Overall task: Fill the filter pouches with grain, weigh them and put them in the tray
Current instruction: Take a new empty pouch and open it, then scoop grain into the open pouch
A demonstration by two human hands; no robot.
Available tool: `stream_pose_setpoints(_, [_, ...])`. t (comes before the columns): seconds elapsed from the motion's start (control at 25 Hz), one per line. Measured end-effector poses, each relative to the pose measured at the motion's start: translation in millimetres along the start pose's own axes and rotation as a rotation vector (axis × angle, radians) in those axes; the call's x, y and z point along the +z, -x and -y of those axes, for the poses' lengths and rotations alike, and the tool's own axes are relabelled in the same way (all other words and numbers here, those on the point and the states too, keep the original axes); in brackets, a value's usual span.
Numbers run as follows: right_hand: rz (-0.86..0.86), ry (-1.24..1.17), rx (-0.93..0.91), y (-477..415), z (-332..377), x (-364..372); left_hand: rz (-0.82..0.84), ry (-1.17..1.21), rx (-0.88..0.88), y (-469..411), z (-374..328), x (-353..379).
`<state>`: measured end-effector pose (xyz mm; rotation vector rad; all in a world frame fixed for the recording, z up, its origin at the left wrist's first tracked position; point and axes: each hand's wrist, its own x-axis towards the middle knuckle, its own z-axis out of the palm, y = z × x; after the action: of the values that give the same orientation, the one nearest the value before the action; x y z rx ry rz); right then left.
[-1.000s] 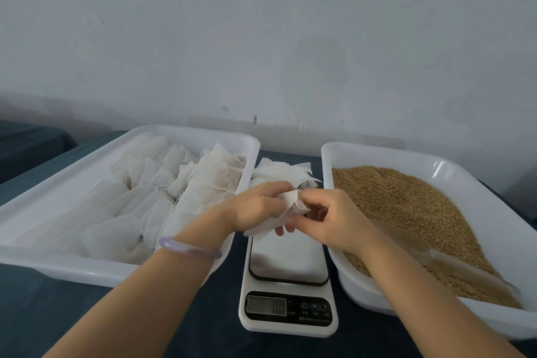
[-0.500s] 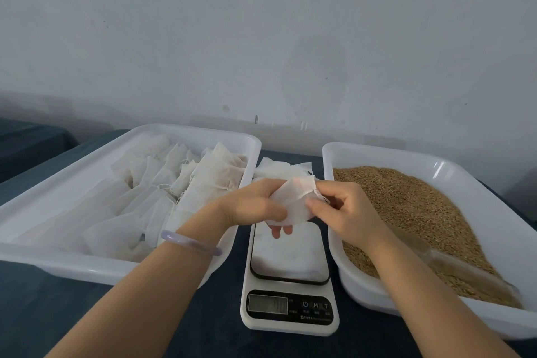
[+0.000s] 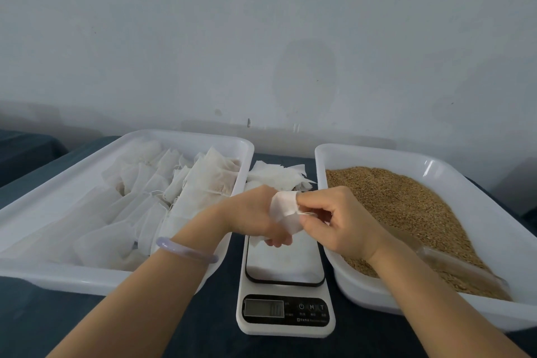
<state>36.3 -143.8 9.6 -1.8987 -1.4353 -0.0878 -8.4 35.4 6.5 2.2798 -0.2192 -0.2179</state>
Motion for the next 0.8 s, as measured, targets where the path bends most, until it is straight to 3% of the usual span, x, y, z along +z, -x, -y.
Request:
stream_pose_setpoints(0.08, [-0.05, -0.084, 0.165, 8, -1, -22, 0.0, 0.002, -0.008, 0, 0, -1])
stream_pose_setpoints(0.16, [-0.105, 0.059, 0.429, 24, -21, -60, -0.024, 0.004, 0.001, 1, 1, 0])
stream_pose_setpoints(0.24, [0.155, 0.356, 0.754, 52, -48, -100, -0.048, 0.019, 0.01, 2, 0, 1])
stream_pose_setpoints(0.32, [0.439, 0.434, 1.008, 83, -66, -116, -0.079, 0.061, 0.032, 1, 0, 2])
stream_pose_setpoints(0.36, [0.475, 0.422, 1.072, 96, -72, -116, -0.091, 0.086, 0.049, 1, -1, 2])
stream_pose_setpoints(0.48, [0.317, 0.412, 1.077, 115, -87, -109, -0.1, 0.214, 0.093, 0, -3, 4])
stream_pose_setpoints(0.6, [0.299, 0.484, 1.001, 113, -91, -109, -0.111, 0.348, 0.086, 3, -5, 6])
stream_pose_setpoints(0.8, [0.254, 0.688, 0.851, 99, -91, -104, -0.148, 0.303, 0.015, 1, -3, 8])
